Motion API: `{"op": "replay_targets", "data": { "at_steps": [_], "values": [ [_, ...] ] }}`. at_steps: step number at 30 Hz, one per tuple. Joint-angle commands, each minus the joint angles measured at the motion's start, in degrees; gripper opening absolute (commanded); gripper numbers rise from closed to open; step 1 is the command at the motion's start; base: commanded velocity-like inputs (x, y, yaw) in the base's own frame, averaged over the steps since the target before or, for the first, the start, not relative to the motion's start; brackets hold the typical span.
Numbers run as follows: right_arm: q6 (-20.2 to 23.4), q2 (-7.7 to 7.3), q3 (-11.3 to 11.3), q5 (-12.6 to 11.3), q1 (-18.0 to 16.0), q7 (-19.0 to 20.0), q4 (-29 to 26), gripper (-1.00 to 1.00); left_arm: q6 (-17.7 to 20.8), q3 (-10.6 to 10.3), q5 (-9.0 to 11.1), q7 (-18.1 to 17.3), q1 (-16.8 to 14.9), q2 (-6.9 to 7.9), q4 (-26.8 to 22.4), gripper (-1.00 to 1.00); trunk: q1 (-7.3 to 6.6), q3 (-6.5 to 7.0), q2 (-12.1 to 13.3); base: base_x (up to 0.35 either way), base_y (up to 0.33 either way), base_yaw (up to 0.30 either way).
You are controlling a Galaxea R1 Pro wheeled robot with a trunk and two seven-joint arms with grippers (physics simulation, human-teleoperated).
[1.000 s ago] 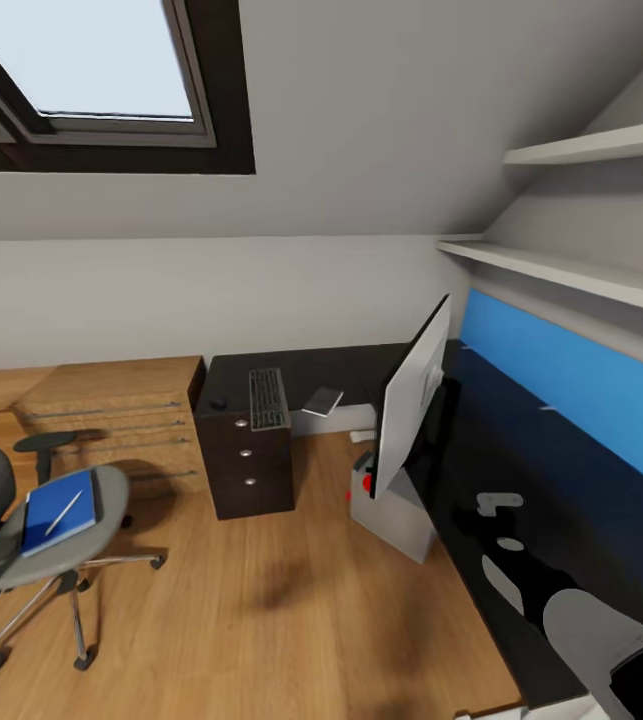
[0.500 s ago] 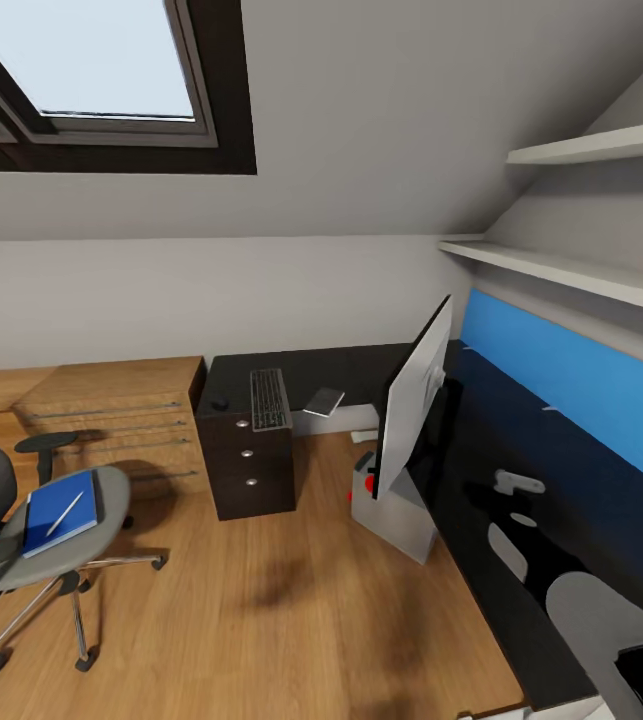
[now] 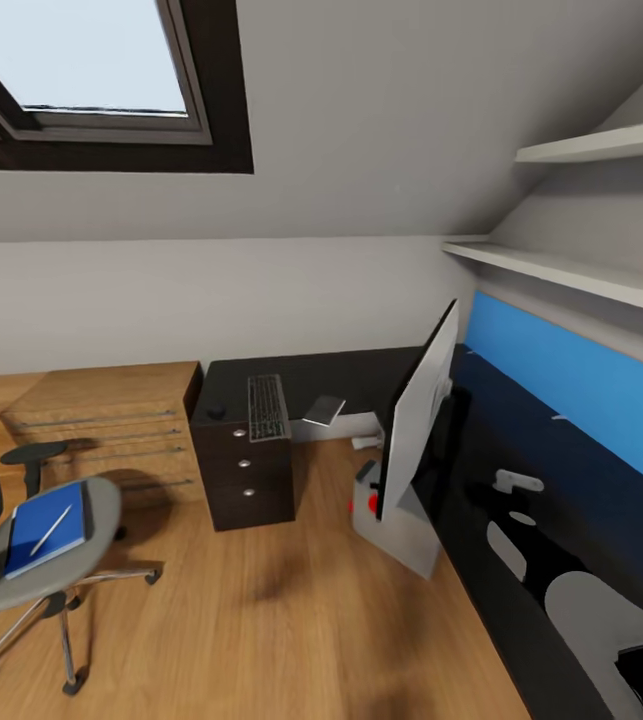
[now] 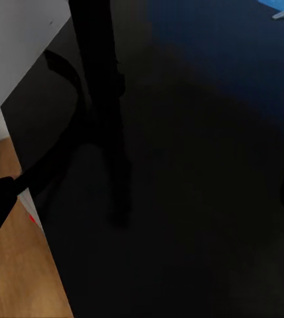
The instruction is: In the bedroom, organize the workspace by keeping the computer under the desk, ensuring the monitor is on the desk, placing the keyboard on the desk next to the monitor, placing the mouse on the desk next to the keyboard, moving the folder from the swivel chair onto the desk next to the mouse, stacking the notebook on top of the folder with the pen on top of the notebook, and positioning the swivel chair next to the desk.
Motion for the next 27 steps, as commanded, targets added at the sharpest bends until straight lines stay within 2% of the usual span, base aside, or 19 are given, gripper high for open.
{"op": "replay_targets", "data": {
  "at_steps": [1,14,27],
  "values": [
    [-0.2,-0.05,0.5,-0.6,-0.1,-0.3,0.0,1.00,-0.2,-0.1,0.6,0.0,0.0,0.01,0.0,1.00,0.06,-0.11,-0.1,0.305,0.000,0.000],
    [-0.4,0.00,0.6,-0.5,-0.1,-0.3,0.3,1.00,-0.1,-0.1,0.6,0.0,0.0,0.02,0.0,1.00,0.06,-0.11,-0.1,0.272,0.000,0.000],
    [-0.5,0.03,0.6,-0.5,-0.1,-0.3,0.3,1.00,-0.2,-0.1,0.6,0.0,0.0,0.02,0.0,1.00,0.06,-0.11,-0.1,0.147,0.000,0.000]
  ]
}}
